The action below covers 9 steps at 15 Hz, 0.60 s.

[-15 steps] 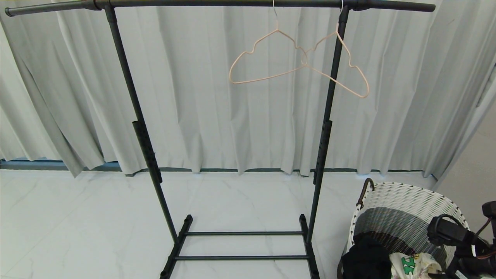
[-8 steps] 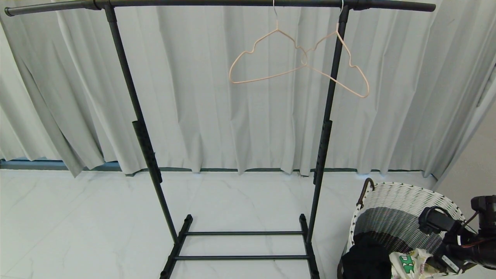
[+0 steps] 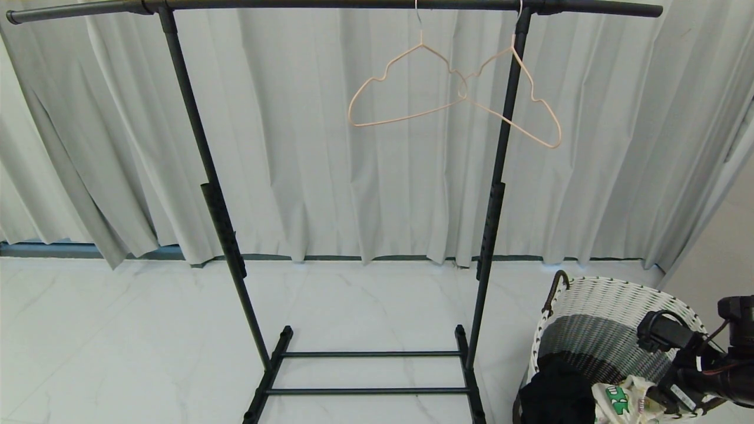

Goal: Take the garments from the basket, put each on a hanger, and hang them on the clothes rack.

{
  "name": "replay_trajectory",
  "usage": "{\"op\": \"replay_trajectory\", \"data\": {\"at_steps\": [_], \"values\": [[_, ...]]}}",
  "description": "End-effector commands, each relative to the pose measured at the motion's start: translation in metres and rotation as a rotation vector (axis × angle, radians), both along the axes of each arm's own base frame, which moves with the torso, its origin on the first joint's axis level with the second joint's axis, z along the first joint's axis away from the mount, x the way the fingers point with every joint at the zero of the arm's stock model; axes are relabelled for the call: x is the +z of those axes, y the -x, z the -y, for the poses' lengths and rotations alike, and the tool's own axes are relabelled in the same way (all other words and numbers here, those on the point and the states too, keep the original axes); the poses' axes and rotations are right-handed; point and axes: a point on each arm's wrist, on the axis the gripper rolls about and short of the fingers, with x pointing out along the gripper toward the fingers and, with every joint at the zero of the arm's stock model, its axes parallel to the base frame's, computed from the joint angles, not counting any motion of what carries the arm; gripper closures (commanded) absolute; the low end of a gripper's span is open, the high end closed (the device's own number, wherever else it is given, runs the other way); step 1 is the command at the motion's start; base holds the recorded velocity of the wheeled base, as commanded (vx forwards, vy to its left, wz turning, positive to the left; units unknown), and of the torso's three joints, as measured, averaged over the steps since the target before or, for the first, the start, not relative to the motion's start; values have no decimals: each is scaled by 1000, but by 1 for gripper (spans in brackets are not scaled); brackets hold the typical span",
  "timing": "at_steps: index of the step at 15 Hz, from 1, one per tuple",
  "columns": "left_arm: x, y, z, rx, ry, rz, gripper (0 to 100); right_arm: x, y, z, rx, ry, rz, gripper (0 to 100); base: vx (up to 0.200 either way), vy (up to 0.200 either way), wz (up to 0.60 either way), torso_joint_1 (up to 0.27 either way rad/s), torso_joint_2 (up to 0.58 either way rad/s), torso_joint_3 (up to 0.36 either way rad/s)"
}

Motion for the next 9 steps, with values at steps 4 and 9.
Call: {"op": "replay_trajectory", "data": {"at_steps": [4,9], "values": [[0,0,0,-1,1,1,0,-4,2,0,-1,-1,-20,100,0,0,0,0,0,0],[0,0,0,1,1,1,0,17,8,2,-22,7,68,100,0,0,0,0,0,0]]}}
